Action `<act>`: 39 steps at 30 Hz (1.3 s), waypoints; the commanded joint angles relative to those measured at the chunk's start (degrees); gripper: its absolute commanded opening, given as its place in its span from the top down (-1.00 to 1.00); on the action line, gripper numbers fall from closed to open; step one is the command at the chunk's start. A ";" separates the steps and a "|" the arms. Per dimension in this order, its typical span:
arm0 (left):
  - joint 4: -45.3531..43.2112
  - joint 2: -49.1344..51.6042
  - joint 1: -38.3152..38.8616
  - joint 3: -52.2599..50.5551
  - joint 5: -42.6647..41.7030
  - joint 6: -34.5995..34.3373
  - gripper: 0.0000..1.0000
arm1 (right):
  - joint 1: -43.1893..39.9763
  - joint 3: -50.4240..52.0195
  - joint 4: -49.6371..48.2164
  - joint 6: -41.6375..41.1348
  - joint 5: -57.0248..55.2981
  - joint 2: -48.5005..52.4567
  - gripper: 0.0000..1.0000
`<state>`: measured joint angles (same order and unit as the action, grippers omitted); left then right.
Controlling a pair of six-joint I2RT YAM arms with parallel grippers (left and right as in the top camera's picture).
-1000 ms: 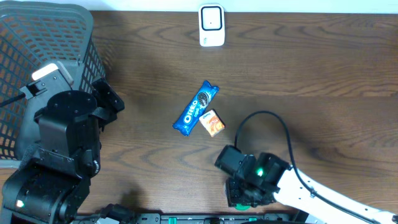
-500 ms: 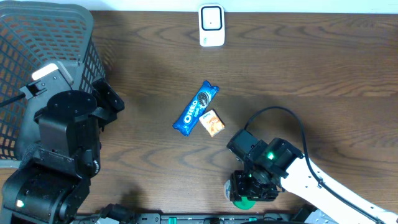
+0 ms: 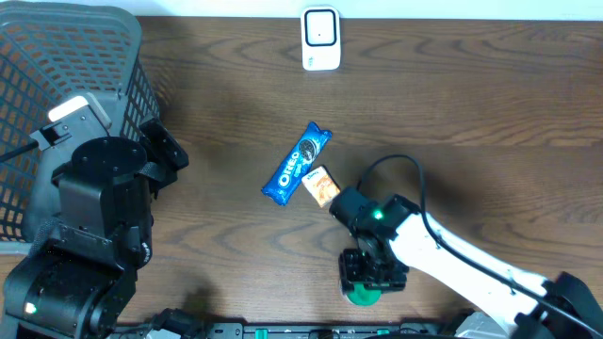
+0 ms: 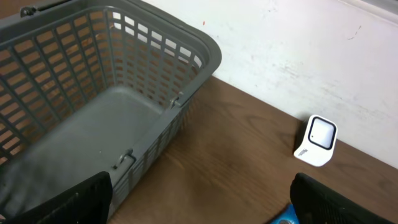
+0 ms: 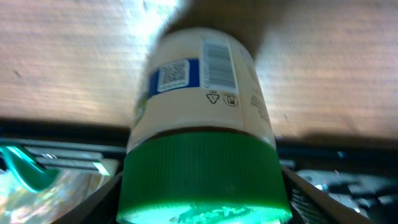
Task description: Scan the item barcode
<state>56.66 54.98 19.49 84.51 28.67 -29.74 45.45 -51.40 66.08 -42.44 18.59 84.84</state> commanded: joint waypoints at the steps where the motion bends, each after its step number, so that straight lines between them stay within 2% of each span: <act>1: 0.11 0.00 -0.24 0.20 0.74 0.79 -0.83 | -2.73 -0.72 -2.43 2.73 -1.77 3.04 -0.29; 10: 0.11 0.00 -0.24 0.20 0.72 0.79 -0.83 | -12.85 -2.54 -9.09 7.23 -5.79 4.81 -0.22; 17: 0.11 0.00 -0.24 0.20 0.74 0.79 -0.83 | -16.17 -3.15 -14.95 9.77 -12.17 4.81 -0.28; 21: 0.11 0.00 -0.24 0.20 0.74 0.79 -0.83 | -16.17 -3.15 -19.43 10.29 -13.99 4.81 -0.43; 24: 0.11 0.00 -0.24 0.20 0.74 0.81 -0.83 | -16.17 -3.23 -21.92 12.35 -13.99 4.81 -0.83; 26: 0.11 0.00 -0.24 0.20 0.74 0.79 -0.83 | -16.17 -3.50 -22.38 12.31 -13.99 4.81 -0.96; 36: 0.11 0.00 -0.24 0.20 0.74 0.79 -0.83 | -15.80 -12.59 -13.53 12.17 -14.80 4.79 -0.98; 39: 0.11 0.00 -0.24 0.20 0.74 0.81 -0.82 | -15.04 -12.20 -13.75 7.30 -19.28 4.92 -0.98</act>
<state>56.66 54.98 19.49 84.51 28.67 -29.74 30.11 -63.24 51.96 -31.68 3.97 89.41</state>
